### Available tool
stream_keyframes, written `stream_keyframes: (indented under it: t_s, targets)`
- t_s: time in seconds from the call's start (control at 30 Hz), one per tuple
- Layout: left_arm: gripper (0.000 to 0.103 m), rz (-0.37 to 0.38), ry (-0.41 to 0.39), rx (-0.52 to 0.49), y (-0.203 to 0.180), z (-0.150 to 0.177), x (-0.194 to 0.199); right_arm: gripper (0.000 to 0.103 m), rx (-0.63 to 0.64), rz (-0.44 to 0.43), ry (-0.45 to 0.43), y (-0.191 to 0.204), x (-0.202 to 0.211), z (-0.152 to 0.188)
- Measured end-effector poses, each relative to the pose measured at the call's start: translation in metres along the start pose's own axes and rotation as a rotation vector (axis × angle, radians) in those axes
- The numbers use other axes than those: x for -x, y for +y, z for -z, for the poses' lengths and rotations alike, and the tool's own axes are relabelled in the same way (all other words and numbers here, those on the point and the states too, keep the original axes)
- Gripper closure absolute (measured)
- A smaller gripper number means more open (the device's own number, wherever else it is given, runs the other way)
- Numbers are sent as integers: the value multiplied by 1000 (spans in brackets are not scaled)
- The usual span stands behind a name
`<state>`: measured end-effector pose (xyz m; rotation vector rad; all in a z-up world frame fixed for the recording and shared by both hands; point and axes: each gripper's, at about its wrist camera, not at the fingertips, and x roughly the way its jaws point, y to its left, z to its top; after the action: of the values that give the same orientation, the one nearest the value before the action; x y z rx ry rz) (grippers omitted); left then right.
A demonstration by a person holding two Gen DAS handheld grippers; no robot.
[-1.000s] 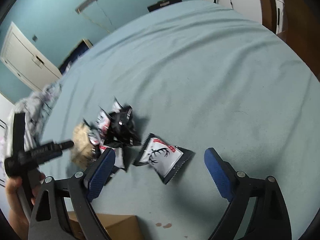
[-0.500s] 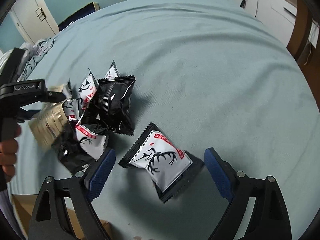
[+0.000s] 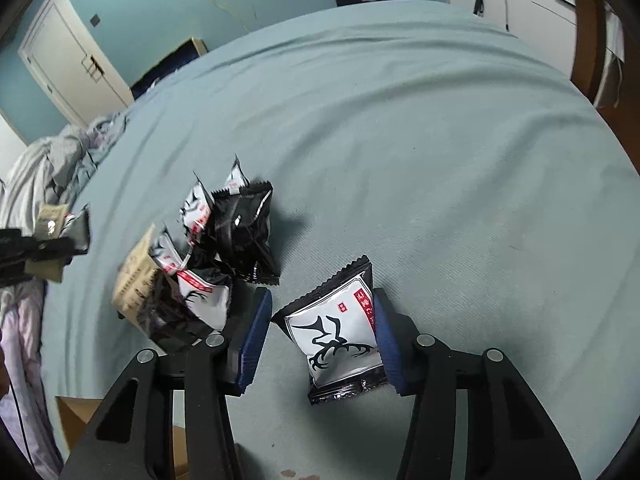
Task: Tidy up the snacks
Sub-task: 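Drop the beige sachet and white packet into the box with both grippers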
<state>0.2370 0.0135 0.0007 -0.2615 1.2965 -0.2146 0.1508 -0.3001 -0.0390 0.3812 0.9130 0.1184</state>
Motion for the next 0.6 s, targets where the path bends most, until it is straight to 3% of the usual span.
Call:
stream_keyframes:
  t_s: [0.17,0.33,0.6]
  targets:
    - [79,65,-36,-51,-9,23,45,55,-7,-58,-38,8,34,19]
    - [79,108,-18,-115,-7,74,68,55,41,-133,-99,24,88,47]
    - [77,72,33,-288,-16,167,44,55,50,-222,-142,29,144,120]
